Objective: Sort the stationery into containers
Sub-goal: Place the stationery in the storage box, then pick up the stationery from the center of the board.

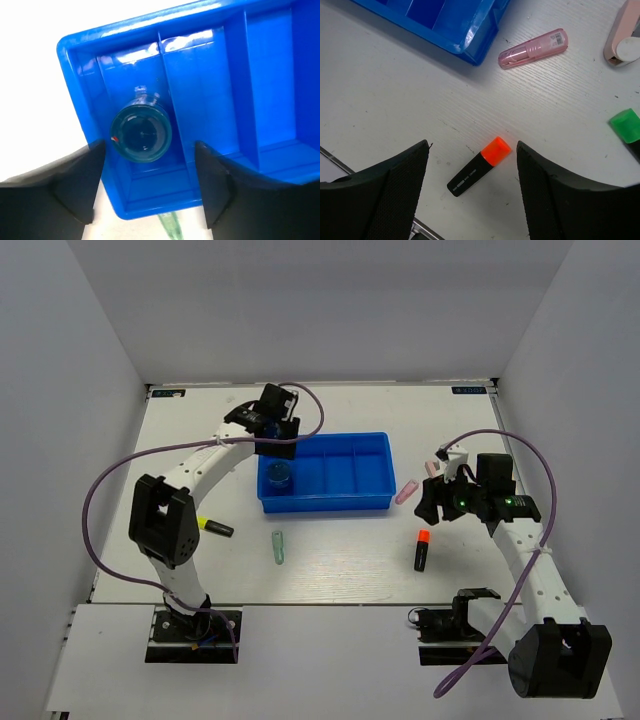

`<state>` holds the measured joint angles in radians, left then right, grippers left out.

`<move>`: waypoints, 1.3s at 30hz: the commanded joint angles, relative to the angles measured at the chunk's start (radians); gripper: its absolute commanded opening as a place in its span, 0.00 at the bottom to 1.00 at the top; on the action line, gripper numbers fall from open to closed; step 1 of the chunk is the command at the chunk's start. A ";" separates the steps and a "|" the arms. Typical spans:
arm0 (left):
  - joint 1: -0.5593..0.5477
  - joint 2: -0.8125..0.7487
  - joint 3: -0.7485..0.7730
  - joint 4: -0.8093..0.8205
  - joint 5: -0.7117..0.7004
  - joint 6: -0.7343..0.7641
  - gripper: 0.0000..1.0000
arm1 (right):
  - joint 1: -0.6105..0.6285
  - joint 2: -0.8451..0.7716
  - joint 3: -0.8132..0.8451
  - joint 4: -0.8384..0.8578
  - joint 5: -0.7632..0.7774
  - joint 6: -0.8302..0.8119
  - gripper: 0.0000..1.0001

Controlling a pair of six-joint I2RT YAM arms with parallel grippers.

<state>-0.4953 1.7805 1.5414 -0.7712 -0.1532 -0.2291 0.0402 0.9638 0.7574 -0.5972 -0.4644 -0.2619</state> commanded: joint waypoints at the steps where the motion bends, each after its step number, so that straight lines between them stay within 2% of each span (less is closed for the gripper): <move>1: -0.006 -0.067 0.014 -0.023 -0.019 0.002 0.53 | -0.002 0.003 0.037 0.031 0.053 0.024 0.72; 2: -0.008 -0.082 0.005 -0.025 -0.014 -0.012 0.35 | 0.000 0.009 0.028 0.046 0.193 0.080 0.56; 4: -0.043 -0.163 -0.007 -0.049 -0.026 -0.019 0.00 | 0.001 0.065 0.029 0.126 0.303 0.113 0.31; 5: -0.057 -0.190 -0.042 -0.068 -0.037 -0.021 0.00 | 0.001 0.093 0.055 0.135 0.434 0.139 0.24; 6: -0.098 -0.281 -0.058 -0.083 -0.113 -0.027 0.00 | 0.003 0.127 0.103 0.125 0.460 0.147 0.18; 7: -0.141 -0.312 -0.097 -0.111 -0.141 -0.044 0.02 | 0.000 0.250 0.130 0.107 0.504 0.157 0.18; 8: -0.181 -0.349 -0.150 -0.147 -0.185 -0.085 0.14 | -0.002 0.292 0.184 0.087 0.547 0.165 0.18; 9: -0.199 -0.465 -0.179 -0.158 -0.204 -0.142 0.34 | -0.002 0.330 0.228 0.079 0.556 0.156 0.21; 10: -0.230 -0.508 -0.264 -0.158 -0.213 -0.165 0.59 | 0.000 0.442 0.247 0.088 0.560 0.123 0.28; 11: -0.248 -0.550 -0.309 -0.160 -0.215 -0.186 0.65 | -0.003 0.472 0.266 0.099 0.567 0.109 0.39; 12: -0.276 -0.666 -0.433 -0.161 -0.212 -0.244 0.71 | -0.002 0.548 0.308 0.111 0.567 0.058 0.58; 13: -0.301 -0.705 -0.478 -0.157 -0.201 -0.263 0.75 | -0.002 0.571 0.324 0.128 0.563 0.044 0.64; 14: -0.317 -0.737 -0.518 -0.148 -0.198 -0.275 0.78 | -0.002 0.614 0.351 0.131 0.561 0.027 0.69; 15: -0.324 -0.821 -0.614 -0.149 -0.201 -0.324 0.79 | -0.002 0.675 0.380 0.145 0.558 -0.008 0.78; 16: -0.334 -0.846 -0.642 -0.152 -0.203 -0.337 0.79 | -0.003 0.697 0.394 0.154 0.558 -0.014 0.80; 18: -0.348 -0.923 -0.735 -0.157 -0.201 -0.368 0.82 | -0.003 0.761 0.477 0.148 0.575 -0.026 0.82; 21: -0.367 -0.951 -0.809 -0.166 -0.195 -0.397 0.82 | -0.005 0.851 0.575 0.105 0.537 -0.028 0.86; 24: -0.394 -0.967 -0.842 -0.168 -0.206 -0.421 0.83 | -0.002 0.898 0.600 0.106 0.483 -0.033 0.86; 29: -0.419 -0.972 -0.897 -0.163 -0.236 -0.461 0.83 | -0.005 0.983 0.678 0.084 0.426 -0.005 0.70; 31: -0.423 -0.969 -0.918 -0.142 -0.229 -0.466 0.83 | -0.002 1.004 0.672 0.062 0.405 -0.003 0.67; 33: -0.425 -0.963 -0.928 -0.123 -0.227 -0.472 0.83 | -0.003 1.004 0.655 0.073 0.395 -0.008 0.59; 39: -0.434 -0.940 -0.932 -0.091 -0.220 -0.478 0.82 | -0.005 1.029 0.668 0.042 0.425 -0.011 0.55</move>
<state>-0.9192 0.8387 0.6106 -0.9047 -0.3595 -0.6903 0.0395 1.9797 1.4006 -0.5270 -0.0372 -0.2699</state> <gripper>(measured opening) 0.827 0.550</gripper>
